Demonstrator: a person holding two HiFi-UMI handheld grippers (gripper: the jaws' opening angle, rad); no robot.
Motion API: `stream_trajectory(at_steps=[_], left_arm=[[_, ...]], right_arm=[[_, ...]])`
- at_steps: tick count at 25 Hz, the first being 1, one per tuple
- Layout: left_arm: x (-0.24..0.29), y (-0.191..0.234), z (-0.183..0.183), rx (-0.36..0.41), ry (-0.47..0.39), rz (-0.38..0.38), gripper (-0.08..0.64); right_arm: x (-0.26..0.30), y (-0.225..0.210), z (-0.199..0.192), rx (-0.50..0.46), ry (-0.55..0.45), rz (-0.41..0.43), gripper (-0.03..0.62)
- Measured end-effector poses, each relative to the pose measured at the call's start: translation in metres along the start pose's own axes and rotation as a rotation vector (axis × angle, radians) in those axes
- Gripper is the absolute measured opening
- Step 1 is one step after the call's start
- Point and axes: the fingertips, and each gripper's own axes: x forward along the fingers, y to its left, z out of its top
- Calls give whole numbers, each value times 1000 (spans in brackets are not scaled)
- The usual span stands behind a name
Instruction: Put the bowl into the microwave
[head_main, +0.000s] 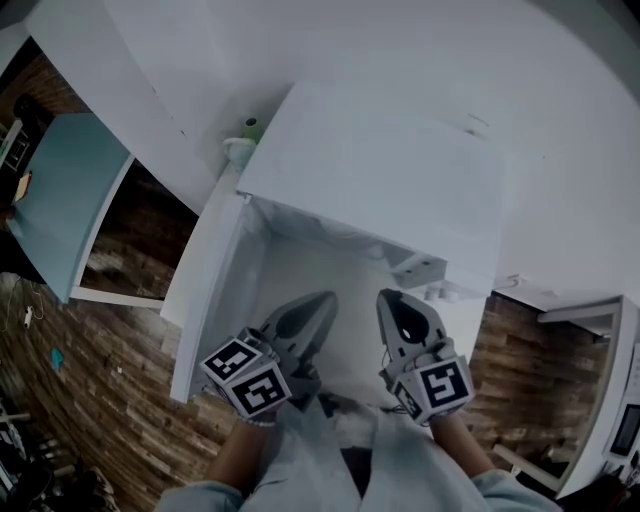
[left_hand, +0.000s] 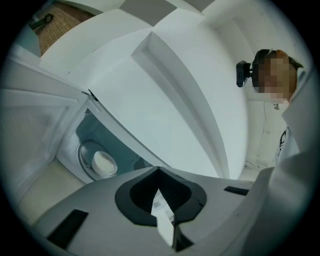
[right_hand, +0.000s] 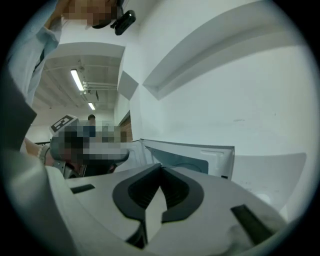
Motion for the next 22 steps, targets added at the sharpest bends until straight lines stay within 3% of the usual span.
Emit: stream_trajectory(at_steps=[4,8,22], left_arm=[[-1,-5,-1,68,5,13,-2],[0,-11,-12,139,46,-22,-2],[3,-20,-19,183,62,-39,-2]], right_arm=[[-6,1,1,71,-22,22,3],[-8,3,1,83,-30,19,3],[-11,12,-2,-2,4,41,2]])
